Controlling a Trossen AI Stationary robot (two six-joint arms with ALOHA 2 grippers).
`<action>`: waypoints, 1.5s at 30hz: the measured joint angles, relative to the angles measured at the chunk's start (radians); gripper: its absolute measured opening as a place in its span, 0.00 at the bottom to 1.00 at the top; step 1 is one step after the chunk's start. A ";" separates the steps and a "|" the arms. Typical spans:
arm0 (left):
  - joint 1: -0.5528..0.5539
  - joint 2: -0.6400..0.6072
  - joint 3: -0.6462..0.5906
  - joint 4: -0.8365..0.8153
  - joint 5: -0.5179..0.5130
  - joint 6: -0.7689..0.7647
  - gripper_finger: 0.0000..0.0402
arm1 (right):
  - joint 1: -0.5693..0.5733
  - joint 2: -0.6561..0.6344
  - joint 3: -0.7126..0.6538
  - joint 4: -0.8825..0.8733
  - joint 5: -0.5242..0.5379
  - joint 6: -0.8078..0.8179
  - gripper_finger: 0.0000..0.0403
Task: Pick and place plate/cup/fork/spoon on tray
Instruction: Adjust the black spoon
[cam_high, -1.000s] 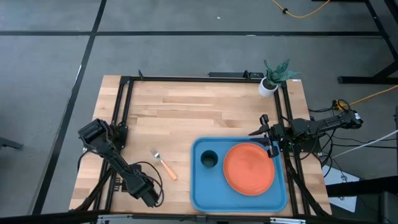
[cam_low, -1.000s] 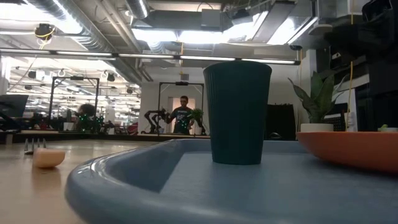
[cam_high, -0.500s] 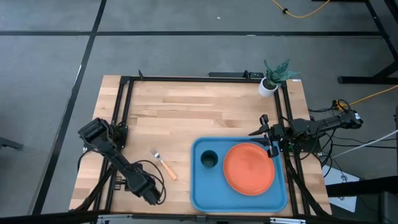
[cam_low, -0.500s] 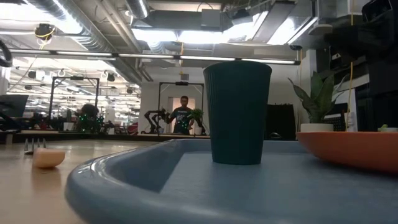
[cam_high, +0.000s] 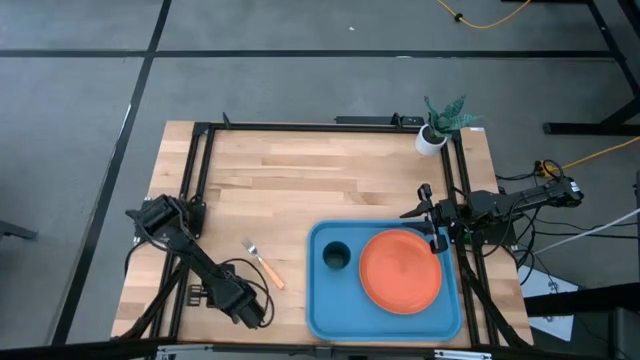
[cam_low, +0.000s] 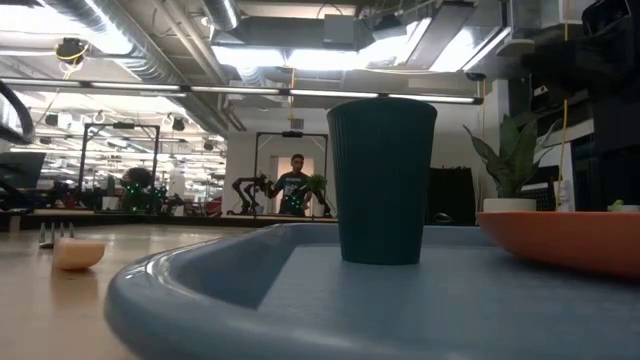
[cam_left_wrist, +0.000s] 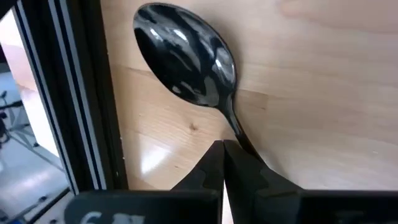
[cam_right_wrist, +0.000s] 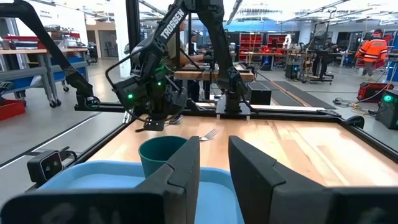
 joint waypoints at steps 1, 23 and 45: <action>0.004 0.008 0.001 0.007 0.002 0.008 0.00 | 0.000 0.000 0.000 -0.001 0.000 0.001 0.22; 0.212 0.027 -0.002 -0.088 -0.164 0.275 0.00 | 0.000 0.000 0.000 -0.003 0.000 0.000 0.22; 0.409 0.026 0.011 -0.075 -0.248 0.487 0.00 | 0.000 0.000 0.000 -0.003 0.000 0.000 0.22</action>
